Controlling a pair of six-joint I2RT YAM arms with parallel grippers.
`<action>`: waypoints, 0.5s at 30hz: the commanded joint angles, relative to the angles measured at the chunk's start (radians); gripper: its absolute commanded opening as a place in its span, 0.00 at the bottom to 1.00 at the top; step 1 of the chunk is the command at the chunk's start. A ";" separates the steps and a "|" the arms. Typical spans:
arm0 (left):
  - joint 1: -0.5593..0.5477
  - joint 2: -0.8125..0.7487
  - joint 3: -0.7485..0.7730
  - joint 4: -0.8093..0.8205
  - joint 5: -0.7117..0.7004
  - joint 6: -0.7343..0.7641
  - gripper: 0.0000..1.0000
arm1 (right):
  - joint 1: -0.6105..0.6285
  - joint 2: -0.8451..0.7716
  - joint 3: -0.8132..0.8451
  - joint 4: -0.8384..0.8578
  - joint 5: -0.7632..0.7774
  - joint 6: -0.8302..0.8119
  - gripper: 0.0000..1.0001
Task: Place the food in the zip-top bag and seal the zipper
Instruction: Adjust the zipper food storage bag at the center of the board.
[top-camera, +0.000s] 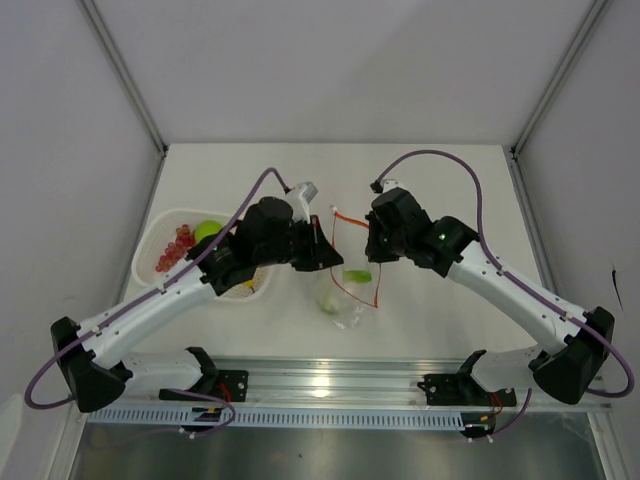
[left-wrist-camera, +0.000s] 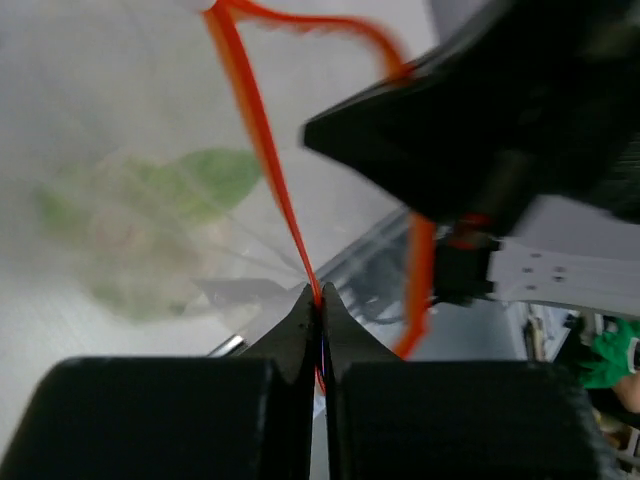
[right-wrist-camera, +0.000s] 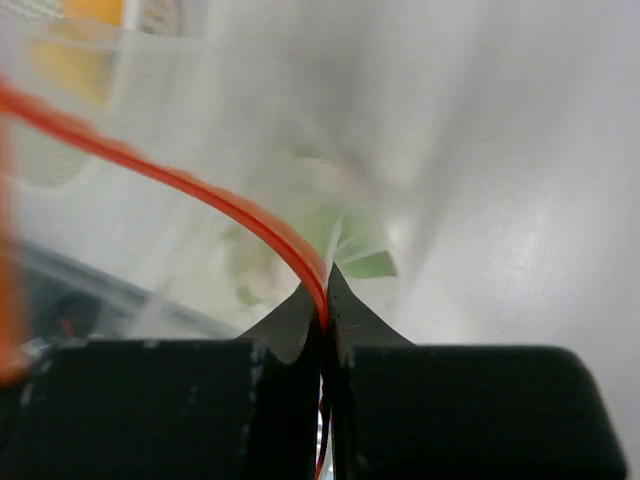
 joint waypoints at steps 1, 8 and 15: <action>-0.008 0.016 0.209 0.116 0.156 0.055 0.01 | -0.017 -0.055 0.090 -0.092 0.147 -0.060 0.00; -0.003 0.048 0.203 0.082 0.144 0.007 0.01 | -0.024 -0.233 0.069 -0.043 0.150 -0.075 0.00; 0.027 0.174 0.151 0.018 0.203 0.006 0.00 | -0.065 -0.193 0.003 -0.079 0.146 -0.077 0.00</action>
